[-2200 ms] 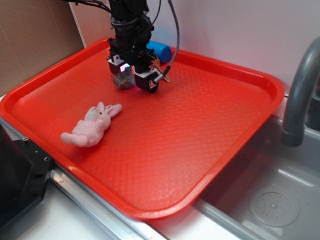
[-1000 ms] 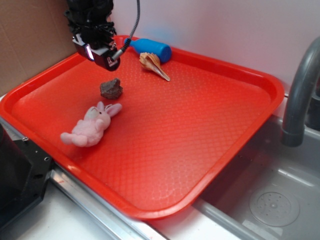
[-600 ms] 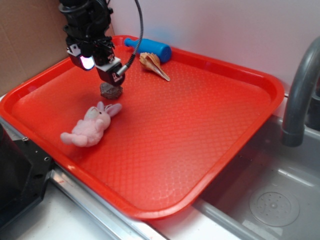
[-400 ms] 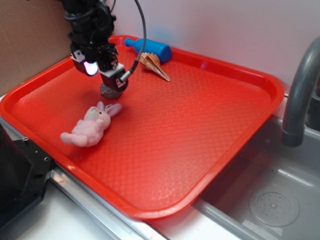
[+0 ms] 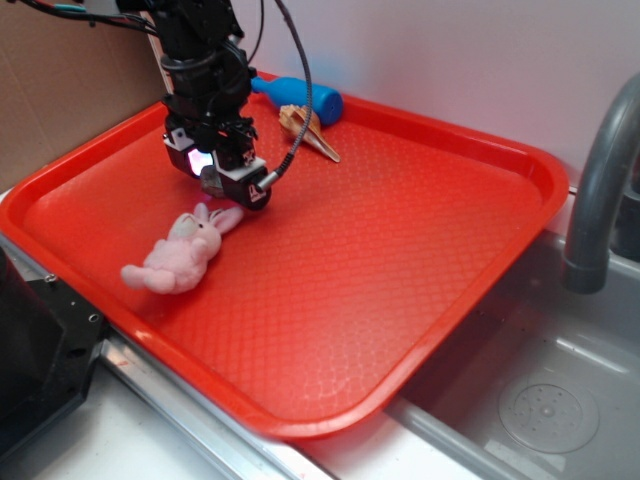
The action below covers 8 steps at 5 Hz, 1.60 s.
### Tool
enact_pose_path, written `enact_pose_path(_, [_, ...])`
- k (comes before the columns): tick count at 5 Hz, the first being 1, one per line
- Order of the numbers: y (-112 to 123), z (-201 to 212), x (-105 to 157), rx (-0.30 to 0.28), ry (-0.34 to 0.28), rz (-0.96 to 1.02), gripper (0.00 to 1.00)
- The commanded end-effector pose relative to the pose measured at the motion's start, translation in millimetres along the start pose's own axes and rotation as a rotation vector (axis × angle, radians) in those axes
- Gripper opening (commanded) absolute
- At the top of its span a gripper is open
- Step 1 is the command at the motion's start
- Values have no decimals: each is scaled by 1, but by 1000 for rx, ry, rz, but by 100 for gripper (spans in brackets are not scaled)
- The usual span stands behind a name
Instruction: Grab the rock.
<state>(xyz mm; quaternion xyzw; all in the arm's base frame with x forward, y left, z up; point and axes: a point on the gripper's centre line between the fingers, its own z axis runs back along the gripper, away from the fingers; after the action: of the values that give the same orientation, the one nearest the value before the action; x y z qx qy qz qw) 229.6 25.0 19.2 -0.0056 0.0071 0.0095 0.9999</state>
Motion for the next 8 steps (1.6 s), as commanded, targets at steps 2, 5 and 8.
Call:
enact_pose_path(2, [-3,33,13,3,-60,3,0])
enact_pose_path(5, [-71,163,37,18,-118,-190,0])
enact_pose_path(8, [-35,179,-27,38,-159,27,0])
